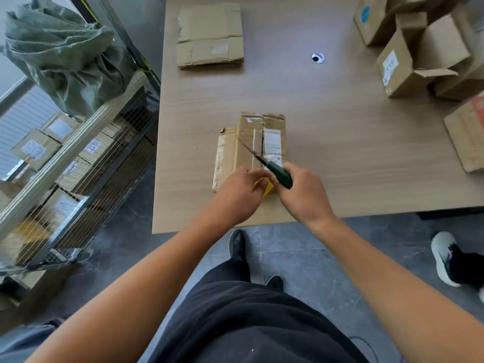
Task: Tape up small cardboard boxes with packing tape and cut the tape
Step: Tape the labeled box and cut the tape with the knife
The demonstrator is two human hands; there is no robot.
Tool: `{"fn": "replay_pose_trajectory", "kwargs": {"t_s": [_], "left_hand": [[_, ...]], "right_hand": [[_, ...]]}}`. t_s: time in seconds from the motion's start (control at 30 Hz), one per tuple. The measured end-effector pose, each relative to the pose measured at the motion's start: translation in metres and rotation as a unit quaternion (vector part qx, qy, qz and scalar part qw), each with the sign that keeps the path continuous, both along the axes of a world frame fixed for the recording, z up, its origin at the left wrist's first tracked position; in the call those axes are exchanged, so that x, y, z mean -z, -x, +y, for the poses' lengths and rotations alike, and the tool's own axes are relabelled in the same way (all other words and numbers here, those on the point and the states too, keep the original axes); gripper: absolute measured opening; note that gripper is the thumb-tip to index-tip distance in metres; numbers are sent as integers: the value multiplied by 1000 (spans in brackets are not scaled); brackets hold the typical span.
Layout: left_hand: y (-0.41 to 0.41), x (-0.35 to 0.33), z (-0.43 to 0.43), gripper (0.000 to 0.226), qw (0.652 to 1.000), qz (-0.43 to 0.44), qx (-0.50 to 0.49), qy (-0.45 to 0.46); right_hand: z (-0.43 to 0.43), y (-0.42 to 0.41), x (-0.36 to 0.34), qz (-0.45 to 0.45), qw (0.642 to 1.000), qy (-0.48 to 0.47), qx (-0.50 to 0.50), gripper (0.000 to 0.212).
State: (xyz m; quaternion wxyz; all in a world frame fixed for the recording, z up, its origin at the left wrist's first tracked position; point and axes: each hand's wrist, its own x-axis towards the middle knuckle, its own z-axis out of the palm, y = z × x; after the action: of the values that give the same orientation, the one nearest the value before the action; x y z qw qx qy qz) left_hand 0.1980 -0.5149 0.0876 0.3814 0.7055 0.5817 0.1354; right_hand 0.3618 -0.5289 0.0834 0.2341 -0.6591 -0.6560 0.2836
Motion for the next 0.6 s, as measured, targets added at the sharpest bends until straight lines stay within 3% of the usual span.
{"fn": "replay_pose_trajectory", "kwargs": {"t_s": [0.03,0.1,0.17,0.23,0.27,0.33,0.37,0.43,0.5,0.6], "left_hand": [[-3,2,-11,30,1000,-16,5,5],[-6,1,-36,41,981,-173,-22,87],[-6,0,-51,41,928,-337,-47,150],[0,-4,-54,35,928,-352,-26,124],[7,-7,-48,33,946,-308,-2,103],[31,-13,-26,24,984,-141,74,80],[43,-17,-13,22,988,-36,125,84],[61,-24,15,24,959,156,213,100],[67,-28,45,26,937,223,238,123],[70,-22,89,19,945,221,222,91]], "right_hand": [[-5,-5,1,32,999,2,12,22],[-12,-19,0,216,971,60,85,23],[-16,-32,-3,429,877,153,154,20],[-23,-47,-4,503,825,194,165,18],[-25,-53,-3,518,815,196,170,20],[-28,-64,2,520,808,181,211,20],[-27,-67,5,501,816,162,237,17],[-22,-66,15,464,835,133,266,13],[-15,-53,28,442,841,126,285,12],[6,-30,56,411,830,140,349,10]]}}
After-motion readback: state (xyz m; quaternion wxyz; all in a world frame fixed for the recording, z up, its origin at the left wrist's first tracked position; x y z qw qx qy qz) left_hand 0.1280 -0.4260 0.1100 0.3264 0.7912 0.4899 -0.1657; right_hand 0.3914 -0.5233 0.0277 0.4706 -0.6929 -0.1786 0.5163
